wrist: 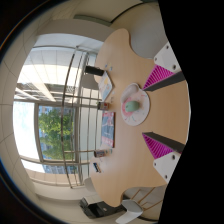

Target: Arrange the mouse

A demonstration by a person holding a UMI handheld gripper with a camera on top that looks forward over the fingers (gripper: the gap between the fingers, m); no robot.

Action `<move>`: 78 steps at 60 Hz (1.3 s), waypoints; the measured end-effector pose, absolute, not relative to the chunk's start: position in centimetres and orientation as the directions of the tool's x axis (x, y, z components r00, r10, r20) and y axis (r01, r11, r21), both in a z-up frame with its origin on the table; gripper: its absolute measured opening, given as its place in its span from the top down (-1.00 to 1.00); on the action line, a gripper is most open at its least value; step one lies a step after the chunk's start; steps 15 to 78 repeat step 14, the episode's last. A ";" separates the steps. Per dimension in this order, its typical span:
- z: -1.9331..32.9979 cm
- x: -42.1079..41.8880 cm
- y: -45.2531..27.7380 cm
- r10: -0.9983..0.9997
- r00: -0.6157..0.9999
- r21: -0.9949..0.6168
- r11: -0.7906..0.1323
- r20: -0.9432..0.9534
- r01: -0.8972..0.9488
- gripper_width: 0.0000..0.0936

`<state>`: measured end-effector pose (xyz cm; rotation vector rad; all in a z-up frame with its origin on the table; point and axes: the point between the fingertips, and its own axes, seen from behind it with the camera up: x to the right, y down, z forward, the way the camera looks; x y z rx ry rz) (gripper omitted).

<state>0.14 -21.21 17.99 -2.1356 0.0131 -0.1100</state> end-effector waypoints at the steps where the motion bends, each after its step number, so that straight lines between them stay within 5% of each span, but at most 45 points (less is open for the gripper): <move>1: 18.0 0.1 -21.5 -0.054 0.996 -0.843 -0.538 0.074 0.033 -0.79; 78: 18.4 -0.4 -22.9 -0.052 0.993 -0.841 -0.538 0.102 0.058 -0.80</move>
